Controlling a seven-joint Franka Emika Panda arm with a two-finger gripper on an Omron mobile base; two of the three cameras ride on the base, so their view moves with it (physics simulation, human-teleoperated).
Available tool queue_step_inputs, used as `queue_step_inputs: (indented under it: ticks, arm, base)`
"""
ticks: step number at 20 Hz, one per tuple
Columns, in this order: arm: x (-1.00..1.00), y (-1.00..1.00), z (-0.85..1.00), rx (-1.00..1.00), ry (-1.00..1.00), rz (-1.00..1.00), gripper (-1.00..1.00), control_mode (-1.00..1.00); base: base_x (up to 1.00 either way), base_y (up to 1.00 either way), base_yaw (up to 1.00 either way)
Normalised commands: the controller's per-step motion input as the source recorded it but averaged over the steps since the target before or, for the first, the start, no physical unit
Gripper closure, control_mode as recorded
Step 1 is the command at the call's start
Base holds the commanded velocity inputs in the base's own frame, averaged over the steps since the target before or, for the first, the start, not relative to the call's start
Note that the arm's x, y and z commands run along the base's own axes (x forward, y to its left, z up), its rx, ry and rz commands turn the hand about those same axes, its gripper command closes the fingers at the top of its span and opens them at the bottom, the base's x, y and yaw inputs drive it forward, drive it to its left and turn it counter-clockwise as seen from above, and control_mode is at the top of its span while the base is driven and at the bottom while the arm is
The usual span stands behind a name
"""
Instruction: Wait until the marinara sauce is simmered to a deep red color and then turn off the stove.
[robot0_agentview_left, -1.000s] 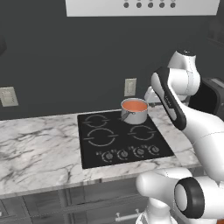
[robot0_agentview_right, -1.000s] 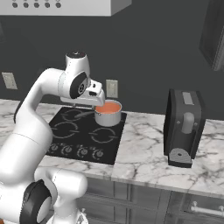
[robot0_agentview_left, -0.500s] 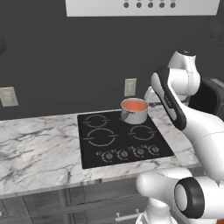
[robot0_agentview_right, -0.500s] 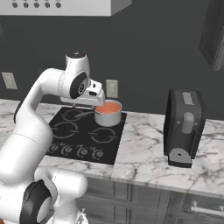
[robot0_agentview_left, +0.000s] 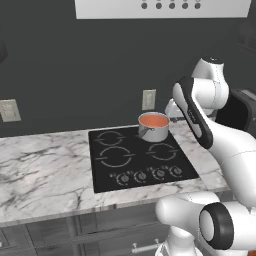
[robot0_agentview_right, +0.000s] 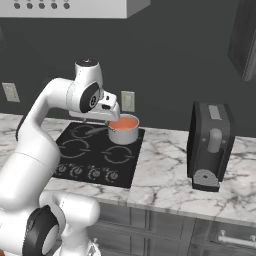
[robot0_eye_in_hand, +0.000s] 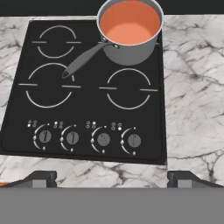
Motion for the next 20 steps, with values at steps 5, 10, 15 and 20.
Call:
queue_step_inputs:
  ticks: [5,10,15,20]
  arm:
    - [0.00,0.00,0.00,0.00,0.00,0.00,-1.00,-1.00]
    - [0.00,0.00,0.00,0.00,0.00,0.00,-1.00,-1.00]
    - [0.00,0.00,0.00,0.00,0.00,0.00,-1.00,-1.00]
    - [0.00,0.00,0.00,0.00,0.00,0.00,-1.00,-1.00]
  base:
    - [0.00,0.00,0.00]
    - [0.00,0.00,0.00]
    - [0.00,0.00,0.00]
    - [0.00,0.00,0.00]
